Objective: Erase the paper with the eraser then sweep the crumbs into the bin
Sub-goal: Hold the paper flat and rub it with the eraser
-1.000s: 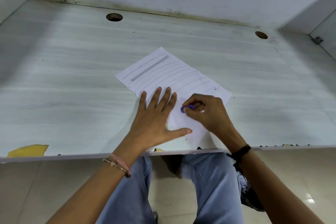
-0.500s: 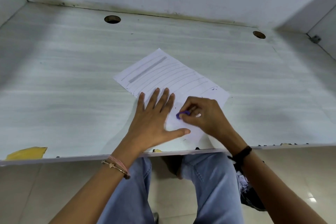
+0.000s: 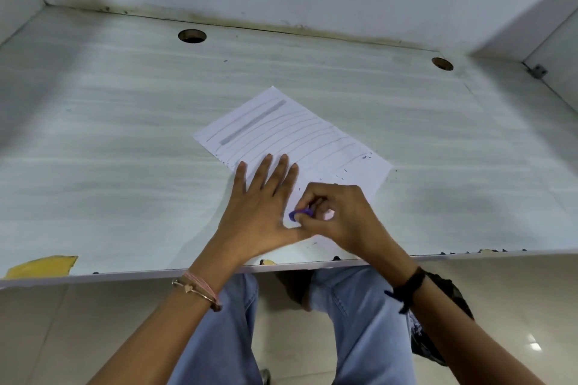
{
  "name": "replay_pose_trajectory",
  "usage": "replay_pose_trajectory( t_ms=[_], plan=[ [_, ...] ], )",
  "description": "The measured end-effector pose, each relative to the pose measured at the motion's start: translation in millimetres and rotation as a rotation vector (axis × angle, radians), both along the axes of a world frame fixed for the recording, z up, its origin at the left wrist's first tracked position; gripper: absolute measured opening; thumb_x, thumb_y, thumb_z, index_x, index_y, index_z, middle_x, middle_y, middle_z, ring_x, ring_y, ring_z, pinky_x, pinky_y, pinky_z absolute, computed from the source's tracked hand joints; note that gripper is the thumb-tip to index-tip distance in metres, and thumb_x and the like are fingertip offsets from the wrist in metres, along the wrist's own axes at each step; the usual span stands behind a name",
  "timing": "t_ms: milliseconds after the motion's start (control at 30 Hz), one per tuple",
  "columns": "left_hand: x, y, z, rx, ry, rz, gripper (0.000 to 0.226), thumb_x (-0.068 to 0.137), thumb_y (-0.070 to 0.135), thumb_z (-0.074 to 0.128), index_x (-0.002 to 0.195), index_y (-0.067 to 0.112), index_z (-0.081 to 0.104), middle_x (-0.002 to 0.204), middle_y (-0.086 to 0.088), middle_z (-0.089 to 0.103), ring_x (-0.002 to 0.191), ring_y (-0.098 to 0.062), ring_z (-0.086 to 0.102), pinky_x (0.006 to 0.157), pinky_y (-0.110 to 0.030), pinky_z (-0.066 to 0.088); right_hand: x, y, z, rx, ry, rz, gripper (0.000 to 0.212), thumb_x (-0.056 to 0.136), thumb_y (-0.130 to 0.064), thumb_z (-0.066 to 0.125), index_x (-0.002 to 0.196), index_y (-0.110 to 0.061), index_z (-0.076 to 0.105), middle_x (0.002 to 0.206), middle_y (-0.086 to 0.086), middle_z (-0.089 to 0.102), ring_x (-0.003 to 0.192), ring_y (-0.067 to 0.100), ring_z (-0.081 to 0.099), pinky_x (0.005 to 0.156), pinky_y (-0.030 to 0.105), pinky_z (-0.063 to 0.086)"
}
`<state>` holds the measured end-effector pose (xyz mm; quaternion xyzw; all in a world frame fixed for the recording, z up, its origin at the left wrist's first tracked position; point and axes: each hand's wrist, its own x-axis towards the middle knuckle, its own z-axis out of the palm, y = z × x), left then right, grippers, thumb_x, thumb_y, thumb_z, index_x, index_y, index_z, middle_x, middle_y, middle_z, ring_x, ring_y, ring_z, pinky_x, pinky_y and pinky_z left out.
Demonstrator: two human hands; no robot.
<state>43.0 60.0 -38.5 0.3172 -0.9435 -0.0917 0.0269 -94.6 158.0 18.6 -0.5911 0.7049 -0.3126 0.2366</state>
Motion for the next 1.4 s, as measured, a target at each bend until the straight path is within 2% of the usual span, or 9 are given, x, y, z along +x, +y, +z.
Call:
replay_pose_trajectory(
  t_ms=[167, 333, 467, 633, 800, 967, 1100, 1267, 1400],
  plan=[
    [1, 2, 0, 0.022, 0.021, 0.006, 0.112, 0.069, 0.094, 0.008, 0.154, 0.025, -0.014, 0.161, 0.004, -0.024, 0.146, -0.017, -0.028, 0.117, -0.054, -0.014, -34, -17, 3, -0.099, -0.071, -0.27, 0.007, 0.074, -0.002, 0.075, 0.076, -0.006, 0.069, 0.068, -0.01, 0.068, 0.06, -0.006, 0.059, 0.06, 0.006, 0.043],
    [1, 1, 1, 0.019, 0.024, 0.005, 0.113, 0.069, 0.094, 0.009, 0.154, 0.025, -0.015, 0.161, 0.003, -0.024, 0.146, -0.018, -0.028, 0.117, -0.054, -0.013, -10, -3, 1, 0.022, 0.018, 0.014, 0.01, 0.072, -0.005, 0.075, 0.075, -0.013, 0.07, 0.07, -0.009, 0.071, 0.062, 0.002, 0.061, 0.062, 0.01, 0.045],
    [0, 1, -1, 0.013, 0.024, 0.006, 0.111, 0.07, 0.094, 0.009, 0.154, 0.025, -0.015, 0.161, 0.004, -0.024, 0.146, -0.018, -0.028, 0.117, -0.054, -0.014, -38, -16, 2, -0.117, -0.044, -0.26, 0.008, 0.073, -0.002, 0.075, 0.074, -0.007, 0.068, 0.07, -0.006, 0.07, 0.061, -0.001, 0.059, 0.061, 0.008, 0.045],
    [1, 0, 0, 0.01, 0.02, -0.002, 0.112, 0.068, 0.093, 0.006, 0.154, 0.025, -0.016, 0.161, 0.002, -0.025, 0.146, -0.018, -0.028, 0.117, -0.055, -0.012, -7, 0, 0, 0.013, 0.016, 0.055, 0.01, 0.072, -0.006, 0.076, 0.075, -0.014, 0.07, 0.071, -0.005, 0.071, 0.063, 0.006, 0.063, 0.062, 0.014, 0.047],
    [1, 1, 1, 0.022, 0.04, 0.006, 0.111, 0.07, 0.093, 0.012, 0.154, 0.025, -0.013, 0.161, 0.004, -0.024, 0.145, -0.017, -0.028, 0.117, -0.053, -0.015, -34, -14, 2, -0.115, -0.021, -0.225, 0.01, 0.072, -0.003, 0.076, 0.074, -0.009, 0.069, 0.069, -0.005, 0.068, 0.06, -0.001, 0.058, 0.06, 0.007, 0.042],
    [1, 1, 0, 0.004, 0.019, -0.004, 0.112, 0.069, 0.093, 0.009, 0.154, 0.025, -0.017, 0.16, 0.003, -0.025, 0.146, -0.018, -0.028, 0.117, -0.054, -0.014, -12, 1, 1, 0.039, -0.04, 0.073, 0.009, 0.072, -0.007, 0.077, 0.076, -0.012, 0.07, 0.072, -0.004, 0.071, 0.064, 0.008, 0.063, 0.065, 0.021, 0.051],
    [1, 2, 1, 0.029, 0.029, 0.006, 0.111, 0.07, 0.093, 0.013, 0.154, 0.025, -0.016, 0.16, 0.004, -0.026, 0.145, -0.016, -0.03, 0.116, -0.053, -0.017, -45, -10, 3, -0.066, -0.048, -0.228, 0.012, 0.072, -0.005, 0.076, 0.073, -0.014, 0.07, 0.068, -0.01, 0.069, 0.06, 0.0, 0.058, 0.062, 0.013, 0.046],
    [1, 1, 2, 0.032, 0.025, 0.009, 0.112, 0.069, 0.093, 0.013, 0.154, 0.026, -0.017, 0.16, 0.005, -0.027, 0.144, -0.016, -0.03, 0.117, -0.054, -0.014, -15, 1, -2, 0.016, -0.067, 0.028, 0.011, 0.072, -0.005, 0.075, 0.075, -0.013, 0.07, 0.072, -0.006, 0.072, 0.066, 0.012, 0.065, 0.064, 0.023, 0.052],
    [0, 2, 2, 0.039, 0.009, 0.008, 0.112, 0.068, 0.094, 0.01, 0.153, 0.026, -0.018, 0.159, 0.005, -0.028, 0.144, -0.016, -0.031, 0.117, -0.053, -0.017, -47, -6, -3, -0.039, -0.135, -0.205, 0.009, 0.074, -0.003, 0.075, 0.075, -0.009, 0.069, 0.072, -0.004, 0.071, 0.062, 0.005, 0.06, 0.061, 0.014, 0.046]
  ],
)
